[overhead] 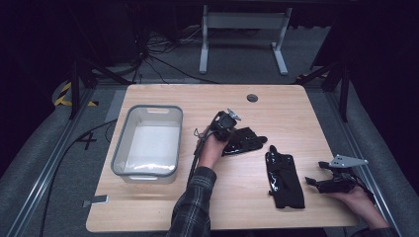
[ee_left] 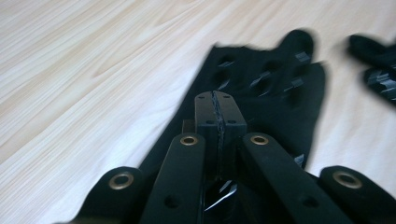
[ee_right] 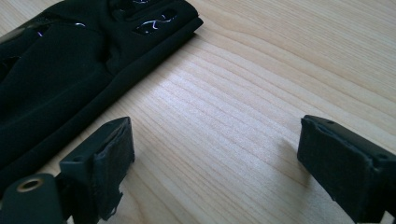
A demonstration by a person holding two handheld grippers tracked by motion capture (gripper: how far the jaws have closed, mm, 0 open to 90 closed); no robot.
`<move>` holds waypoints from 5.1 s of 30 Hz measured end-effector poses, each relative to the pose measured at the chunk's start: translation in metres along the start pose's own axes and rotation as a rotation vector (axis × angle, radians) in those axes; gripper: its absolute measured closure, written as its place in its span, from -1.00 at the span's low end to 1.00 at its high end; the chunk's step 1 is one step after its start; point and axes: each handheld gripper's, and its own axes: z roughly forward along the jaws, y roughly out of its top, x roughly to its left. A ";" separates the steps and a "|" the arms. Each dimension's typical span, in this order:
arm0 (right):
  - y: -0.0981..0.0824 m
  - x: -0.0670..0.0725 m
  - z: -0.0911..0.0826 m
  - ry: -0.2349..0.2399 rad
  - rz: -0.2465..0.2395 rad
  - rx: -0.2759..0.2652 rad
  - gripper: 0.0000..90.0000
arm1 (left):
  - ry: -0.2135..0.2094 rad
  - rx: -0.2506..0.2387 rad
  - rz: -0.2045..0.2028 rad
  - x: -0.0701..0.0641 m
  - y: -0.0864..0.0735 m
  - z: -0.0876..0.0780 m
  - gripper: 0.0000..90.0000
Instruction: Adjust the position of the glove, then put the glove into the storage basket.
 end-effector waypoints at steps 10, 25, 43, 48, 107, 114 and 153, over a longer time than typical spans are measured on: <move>0.000 0.000 0.000 0.000 0.000 0.001 -0.75 | 0.059 0.097 -0.014 0.012 -0.023 0.014 1.00; 0.000 0.000 0.000 0.000 0.001 0.001 -0.75 | 0.029 0.147 -0.051 -0.023 -0.045 -0.010 1.00; 0.000 0.000 0.000 0.000 0.001 0.001 -0.75 | -0.105 0.131 0.006 -0.066 -0.080 -0.041 1.00; 0.000 0.000 0.000 0.000 0.000 0.001 -0.75 | -0.164 0.120 0.012 -0.080 -0.087 -0.045 1.00; 0.031 0.039 0.015 0.256 -0.194 0.040 0.99 | -0.130 0.078 -0.077 -0.095 -0.098 -0.049 0.66; 0.031 0.040 0.015 0.257 -0.196 0.041 0.99 | -0.150 0.068 -0.150 -0.090 -0.097 -0.049 0.94; 0.053 0.065 0.039 0.320 -0.267 0.043 1.00 | -0.188 -0.161 -0.207 -0.071 -0.071 -0.073 0.94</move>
